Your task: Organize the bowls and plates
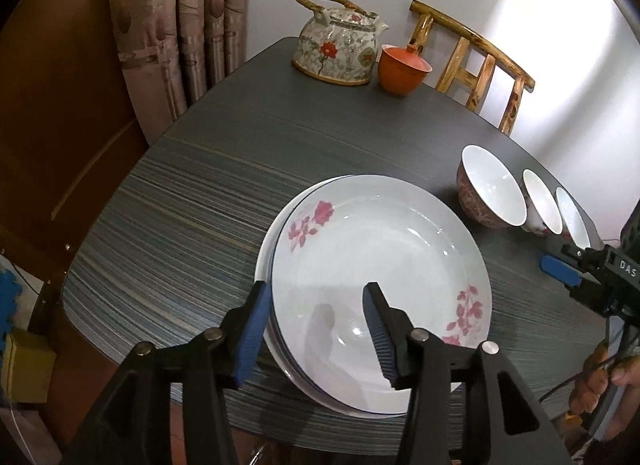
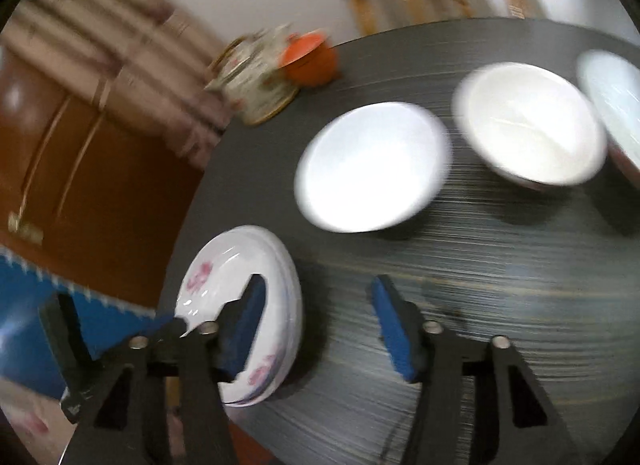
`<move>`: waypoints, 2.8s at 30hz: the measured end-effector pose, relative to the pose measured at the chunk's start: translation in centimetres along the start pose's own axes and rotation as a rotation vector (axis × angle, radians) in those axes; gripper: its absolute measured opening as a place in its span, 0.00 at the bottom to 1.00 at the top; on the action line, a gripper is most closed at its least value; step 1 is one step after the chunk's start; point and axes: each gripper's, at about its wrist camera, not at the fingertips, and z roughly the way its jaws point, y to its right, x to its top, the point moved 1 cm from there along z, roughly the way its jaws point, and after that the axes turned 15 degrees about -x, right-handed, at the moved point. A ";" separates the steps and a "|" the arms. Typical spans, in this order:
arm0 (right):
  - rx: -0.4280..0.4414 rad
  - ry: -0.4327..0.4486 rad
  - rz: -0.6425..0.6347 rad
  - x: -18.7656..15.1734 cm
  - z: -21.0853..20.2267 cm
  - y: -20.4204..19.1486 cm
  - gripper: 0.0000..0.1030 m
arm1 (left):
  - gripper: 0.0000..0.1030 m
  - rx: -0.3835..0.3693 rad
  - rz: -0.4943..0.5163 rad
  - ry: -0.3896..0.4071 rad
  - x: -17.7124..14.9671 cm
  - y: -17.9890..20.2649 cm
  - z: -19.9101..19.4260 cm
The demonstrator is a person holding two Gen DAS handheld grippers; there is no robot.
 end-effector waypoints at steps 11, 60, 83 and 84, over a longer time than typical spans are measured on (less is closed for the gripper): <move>0.052 0.018 0.192 -0.1 -1.3 7.4 0.37 | 0.47 -0.070 0.101 0.013 1.3 5.4 -0.3; -0.176 -0.036 0.074 15.6 -1.4 26.5 0.12 | 0.45 -0.479 -0.136 -0.189 2.2 32.2 24.3; -0.008 -0.100 0.092 -2.5 -5.7 20.2 0.11 | 0.40 -0.438 -0.066 -0.298 -6.9 22.5 14.2; 0.000 -0.105 0.090 -3.1 -5.7 19.7 0.11 | 0.40 -0.431 -0.067 -0.299 -6.8 22.1 14.0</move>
